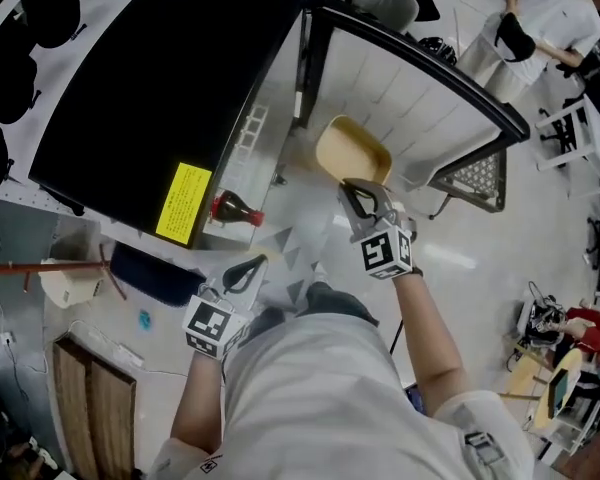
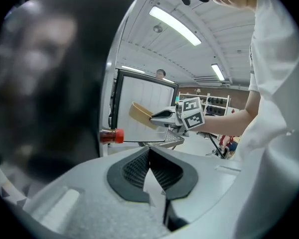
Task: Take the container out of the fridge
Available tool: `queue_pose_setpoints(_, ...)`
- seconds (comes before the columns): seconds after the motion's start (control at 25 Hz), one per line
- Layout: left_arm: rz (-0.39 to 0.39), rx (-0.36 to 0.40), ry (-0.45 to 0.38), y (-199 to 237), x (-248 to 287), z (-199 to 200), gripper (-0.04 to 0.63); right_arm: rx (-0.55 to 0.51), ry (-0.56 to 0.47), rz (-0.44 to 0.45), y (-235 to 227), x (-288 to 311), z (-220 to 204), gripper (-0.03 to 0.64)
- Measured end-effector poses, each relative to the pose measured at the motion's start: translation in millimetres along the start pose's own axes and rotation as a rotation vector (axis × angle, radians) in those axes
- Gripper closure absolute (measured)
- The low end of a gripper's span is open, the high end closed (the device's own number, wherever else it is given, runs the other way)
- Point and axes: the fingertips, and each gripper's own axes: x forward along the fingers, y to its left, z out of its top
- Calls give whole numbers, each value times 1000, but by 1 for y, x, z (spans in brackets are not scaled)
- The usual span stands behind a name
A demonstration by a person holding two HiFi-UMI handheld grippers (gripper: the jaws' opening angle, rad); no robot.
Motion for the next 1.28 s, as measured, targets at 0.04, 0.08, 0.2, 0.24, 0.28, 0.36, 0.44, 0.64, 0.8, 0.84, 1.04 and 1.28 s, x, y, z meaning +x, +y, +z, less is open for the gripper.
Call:
queue_pose_setpoints(0.04, -21, 7, 1, -3, 4, 1, 588, 14, 0, -15, 0, -7, -1, 595)
queue_pose_setpoints(0.08, -41, 14, 1, -6, 7, 1, 588, 30, 0, -29, 0, -14, -2, 595)
queue_pose_setpoints(0.2, -97, 32, 1, -13, 16, 5, 588, 88, 8, -63, 1, -33, -6, 595)
queue_pose_setpoints(0.24, -114, 40, 2, -15, 19, 6, 588, 108, 9, -72, 3, -39, -7, 595)
queue_pose_setpoints(0.28, -132, 50, 3, -18, 22, 7, 588, 127, 10, -79, 4, -44, -8, 595)
queue_pose_setpoints(0.36, -167, 73, 3, -23, 27, 8, 588, 157, 15, -91, 8, -54, -9, 595)
queue_pose_setpoints(0.44, -205, 96, 8, -29, 31, 9, 588, 180, 23, -103, 13, -63, -8, 595)
queue_pose_setpoints(0.64, -280, 139, 17, -40, 40, 9, 588, 259, 35, -143, 20, -85, -15, 595)
queue_pose_setpoints(0.8, -328, 150, 17, -47, 48, 12, 588, 315, 13, -149, 26, -98, -11, 595)
queue_pose_setpoints(0.84, -339, 150, 14, -49, 51, 13, 588, 327, 13, -155, 26, -103, -10, 595)
queue_pose_setpoints(1.04, -371, 160, -5, -55, 61, 25, 588, 429, -27, -195, 26, -125, -9, 595)
queue_pose_setpoints(1.28, -380, 153, -26, -57, 72, 35, 588, 495, -48, -215, 27, -145, -11, 595)
